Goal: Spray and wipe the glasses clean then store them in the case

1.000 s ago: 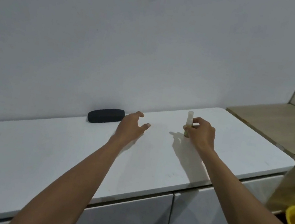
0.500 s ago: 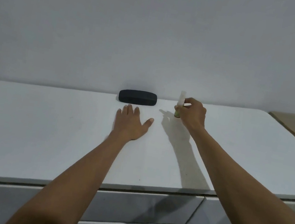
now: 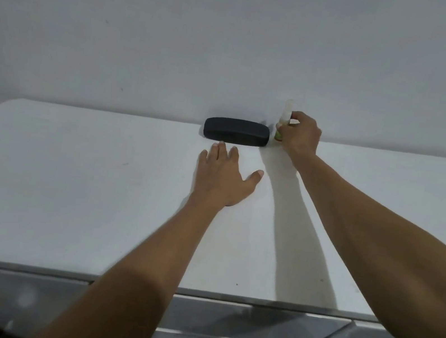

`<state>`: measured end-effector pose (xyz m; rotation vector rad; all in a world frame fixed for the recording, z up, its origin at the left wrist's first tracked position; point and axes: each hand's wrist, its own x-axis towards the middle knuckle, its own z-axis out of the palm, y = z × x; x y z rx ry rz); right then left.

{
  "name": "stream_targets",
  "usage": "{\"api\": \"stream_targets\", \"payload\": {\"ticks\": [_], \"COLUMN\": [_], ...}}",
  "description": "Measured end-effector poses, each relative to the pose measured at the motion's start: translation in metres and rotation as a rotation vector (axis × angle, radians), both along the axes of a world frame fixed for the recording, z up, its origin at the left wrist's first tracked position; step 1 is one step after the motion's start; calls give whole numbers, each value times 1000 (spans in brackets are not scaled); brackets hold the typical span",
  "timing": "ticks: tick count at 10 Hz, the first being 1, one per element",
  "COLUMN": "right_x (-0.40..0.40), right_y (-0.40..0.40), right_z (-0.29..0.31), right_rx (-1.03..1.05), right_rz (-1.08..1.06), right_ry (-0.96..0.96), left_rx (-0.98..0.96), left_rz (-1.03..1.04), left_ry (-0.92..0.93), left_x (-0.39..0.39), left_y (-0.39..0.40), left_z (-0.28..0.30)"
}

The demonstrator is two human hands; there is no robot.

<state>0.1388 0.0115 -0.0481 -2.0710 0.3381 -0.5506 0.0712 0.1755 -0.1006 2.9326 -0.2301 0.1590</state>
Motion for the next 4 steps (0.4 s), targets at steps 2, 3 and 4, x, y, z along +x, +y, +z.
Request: {"api": "stream_targets", "payload": {"ticks": [2,3,4], "right_x": [2,-7,-18], "right_y": [-1,-5,-9], "right_z": [-4,1,3], "right_rx": [41,89,88], "right_rz": [22,20,15], "right_ry": [59,112,125], "left_rx": [-11,-8,-11], "left_rz": [1,0,9], "left_ry": [-12,-9,-10], "left_x": [-1,-3,-5], "left_y": [0,-1,-1], "left_z": [3,7,8]}}
